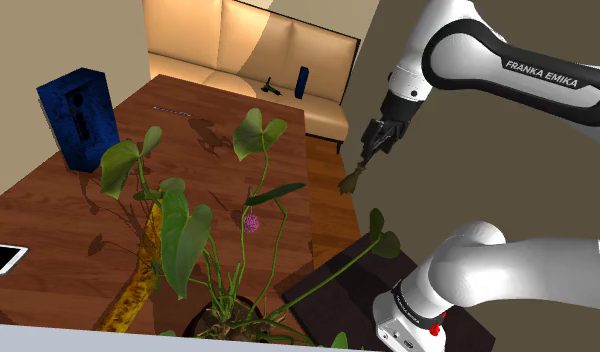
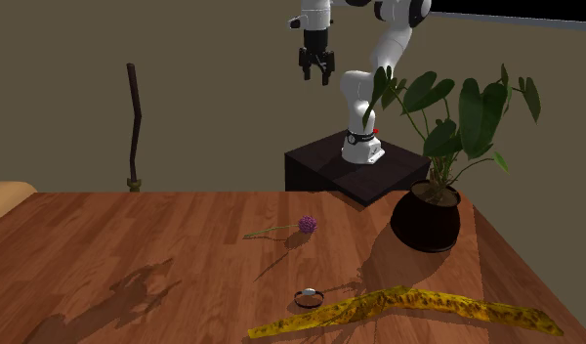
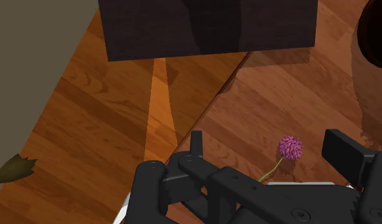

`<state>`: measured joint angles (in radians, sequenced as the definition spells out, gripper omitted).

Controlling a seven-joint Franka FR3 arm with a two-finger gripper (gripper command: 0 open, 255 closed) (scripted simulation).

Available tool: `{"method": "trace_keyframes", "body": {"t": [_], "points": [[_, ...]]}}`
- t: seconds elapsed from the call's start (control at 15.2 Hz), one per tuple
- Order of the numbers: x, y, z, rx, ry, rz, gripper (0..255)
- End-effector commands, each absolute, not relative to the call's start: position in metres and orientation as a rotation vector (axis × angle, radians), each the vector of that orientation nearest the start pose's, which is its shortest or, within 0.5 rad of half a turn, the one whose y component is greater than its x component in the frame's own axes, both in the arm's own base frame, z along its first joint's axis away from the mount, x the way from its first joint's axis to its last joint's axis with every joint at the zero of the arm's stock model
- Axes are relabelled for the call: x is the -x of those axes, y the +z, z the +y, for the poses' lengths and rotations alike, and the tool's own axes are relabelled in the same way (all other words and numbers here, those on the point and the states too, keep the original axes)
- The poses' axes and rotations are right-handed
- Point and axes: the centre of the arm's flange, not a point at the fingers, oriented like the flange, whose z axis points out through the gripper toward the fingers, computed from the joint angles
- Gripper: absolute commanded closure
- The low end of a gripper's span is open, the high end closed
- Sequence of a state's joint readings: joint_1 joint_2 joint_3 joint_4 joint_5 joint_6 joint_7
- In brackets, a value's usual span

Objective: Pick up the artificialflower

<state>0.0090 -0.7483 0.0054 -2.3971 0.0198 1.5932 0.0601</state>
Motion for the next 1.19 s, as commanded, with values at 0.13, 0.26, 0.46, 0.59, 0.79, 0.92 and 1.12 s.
{"method": "trace_keyframes", "body": {"t": [0.13, 0.26, 0.46, 0.59, 0.79, 0.92, 1.12], "points": [[-0.330, 0.541, 0.016, 3.112, 0.097, 0.132, 0], [-0.344, 0.520, 0.025, 3.098, 0.107, 0.189, 0], [-0.365, 0.489, 0.038, 3.075, 0.121, 0.273, 0], [-0.379, 0.469, 0.046, 3.059, 0.130, 0.328, 0], [-0.400, 0.438, 0.057, 3.032, 0.144, 0.410, 0], [-0.415, 0.418, 0.064, 3.013, 0.152, 0.464, 0], [-0.437, 0.387, 0.075, 2.982, 0.166, 0.545, 0]]}}
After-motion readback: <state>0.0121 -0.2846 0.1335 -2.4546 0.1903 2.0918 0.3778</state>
